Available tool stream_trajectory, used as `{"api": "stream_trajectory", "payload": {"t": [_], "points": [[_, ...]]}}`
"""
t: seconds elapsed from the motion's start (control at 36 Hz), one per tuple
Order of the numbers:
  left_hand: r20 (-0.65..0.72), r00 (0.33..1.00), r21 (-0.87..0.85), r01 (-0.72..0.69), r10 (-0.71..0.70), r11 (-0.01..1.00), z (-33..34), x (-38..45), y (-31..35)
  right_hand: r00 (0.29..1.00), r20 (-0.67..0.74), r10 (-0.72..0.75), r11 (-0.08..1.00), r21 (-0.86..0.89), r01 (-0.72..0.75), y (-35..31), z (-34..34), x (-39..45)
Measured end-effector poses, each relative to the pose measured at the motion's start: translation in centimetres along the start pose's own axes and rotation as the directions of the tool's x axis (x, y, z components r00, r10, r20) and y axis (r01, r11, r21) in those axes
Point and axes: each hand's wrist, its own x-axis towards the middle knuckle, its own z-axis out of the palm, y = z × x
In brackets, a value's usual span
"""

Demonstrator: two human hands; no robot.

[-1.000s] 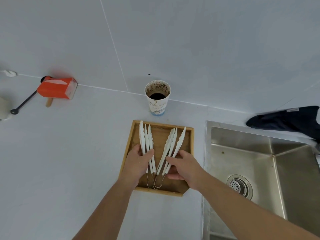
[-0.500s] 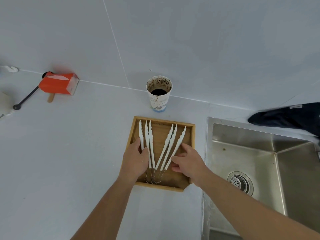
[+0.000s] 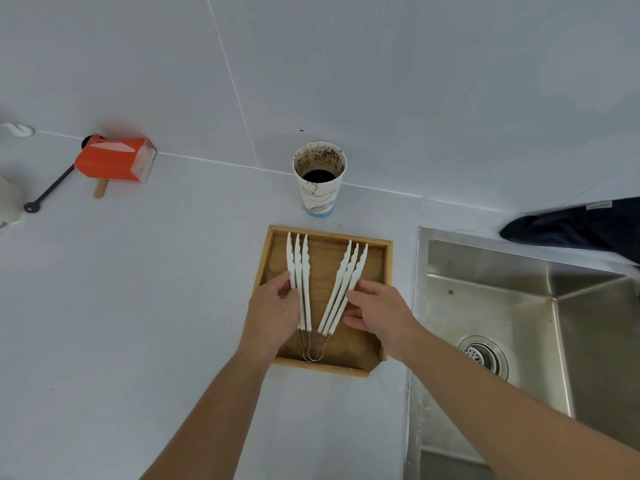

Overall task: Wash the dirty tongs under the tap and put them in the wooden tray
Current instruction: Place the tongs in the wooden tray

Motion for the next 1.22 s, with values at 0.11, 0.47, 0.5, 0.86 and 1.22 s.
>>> {"api": "stream_trajectory", "payload": {"t": [0.11,0.47,0.5,0.86,1.22], "points": [[0.036,0.999,-0.017,-0.003,0.004,1.000,-0.1,-0.2,-0.1,1.000,-0.006,-0.005,1.000,-0.005,0.005,0.1,-0.1,0.0],[0.017,1.000,0.000,0.002,-0.002,1.000,-0.2,0.0,-0.4,1.000,-0.008,0.004,0.999,-0.034,-0.004,0.1,0.1,-0.1],[0.019,1.000,-0.001,0.002,-0.002,1.000,-0.2,0.0,-0.4,1.000,-0.007,0.005,0.999,-0.032,-0.006,0.1,0.1,-0.1],[0.027,1.000,-0.023,0.002,-0.001,1.000,-0.6,-0.9,0.1,1.000,0.023,-0.001,0.998,-0.058,0.002,0.0,-0.4,0.7],[0.059,0.998,-0.038,0.011,-0.009,0.999,-1.2,-2.0,1.3,0.998,0.041,0.047,0.999,0.014,-0.048,-0.2,-1.4,0.5]]}}
